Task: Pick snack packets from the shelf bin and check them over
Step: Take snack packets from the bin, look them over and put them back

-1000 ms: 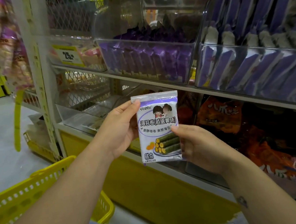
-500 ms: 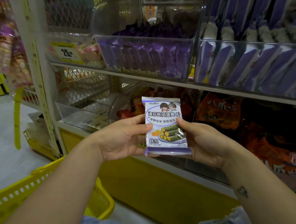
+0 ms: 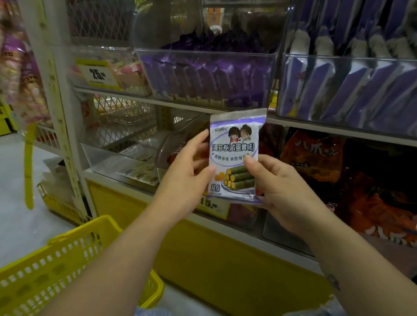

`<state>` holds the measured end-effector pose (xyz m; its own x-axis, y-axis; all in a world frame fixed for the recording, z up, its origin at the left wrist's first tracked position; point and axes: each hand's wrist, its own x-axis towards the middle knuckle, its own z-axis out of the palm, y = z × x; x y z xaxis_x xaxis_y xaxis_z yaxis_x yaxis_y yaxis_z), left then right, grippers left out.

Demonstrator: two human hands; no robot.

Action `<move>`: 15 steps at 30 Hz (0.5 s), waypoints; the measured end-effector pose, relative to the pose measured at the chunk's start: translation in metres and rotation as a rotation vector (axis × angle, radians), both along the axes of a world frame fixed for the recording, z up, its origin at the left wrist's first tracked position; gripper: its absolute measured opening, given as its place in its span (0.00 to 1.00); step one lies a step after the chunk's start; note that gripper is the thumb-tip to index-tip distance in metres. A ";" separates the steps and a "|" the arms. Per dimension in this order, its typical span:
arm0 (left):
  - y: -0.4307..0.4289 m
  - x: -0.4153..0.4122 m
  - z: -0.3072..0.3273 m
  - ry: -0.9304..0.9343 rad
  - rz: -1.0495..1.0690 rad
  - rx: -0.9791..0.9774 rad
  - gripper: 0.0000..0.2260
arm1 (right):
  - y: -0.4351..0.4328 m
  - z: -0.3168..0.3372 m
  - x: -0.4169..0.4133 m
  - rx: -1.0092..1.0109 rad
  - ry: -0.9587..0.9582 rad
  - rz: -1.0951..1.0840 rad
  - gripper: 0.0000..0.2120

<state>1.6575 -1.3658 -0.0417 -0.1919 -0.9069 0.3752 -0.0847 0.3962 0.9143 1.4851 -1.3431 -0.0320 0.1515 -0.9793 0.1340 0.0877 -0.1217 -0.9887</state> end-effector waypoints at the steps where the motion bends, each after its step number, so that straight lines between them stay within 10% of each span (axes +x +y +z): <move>1: 0.000 -0.002 -0.001 -0.010 -0.008 -0.055 0.27 | -0.001 -0.001 0.003 -0.041 0.015 -0.020 0.21; 8: 0.001 -0.005 0.001 0.302 -0.340 0.188 0.41 | 0.003 0.002 0.011 -0.097 -0.075 0.191 0.16; 15: 0.007 0.001 0.010 0.571 -0.659 0.385 0.26 | 0.001 -0.003 0.010 -0.053 -0.093 0.207 0.34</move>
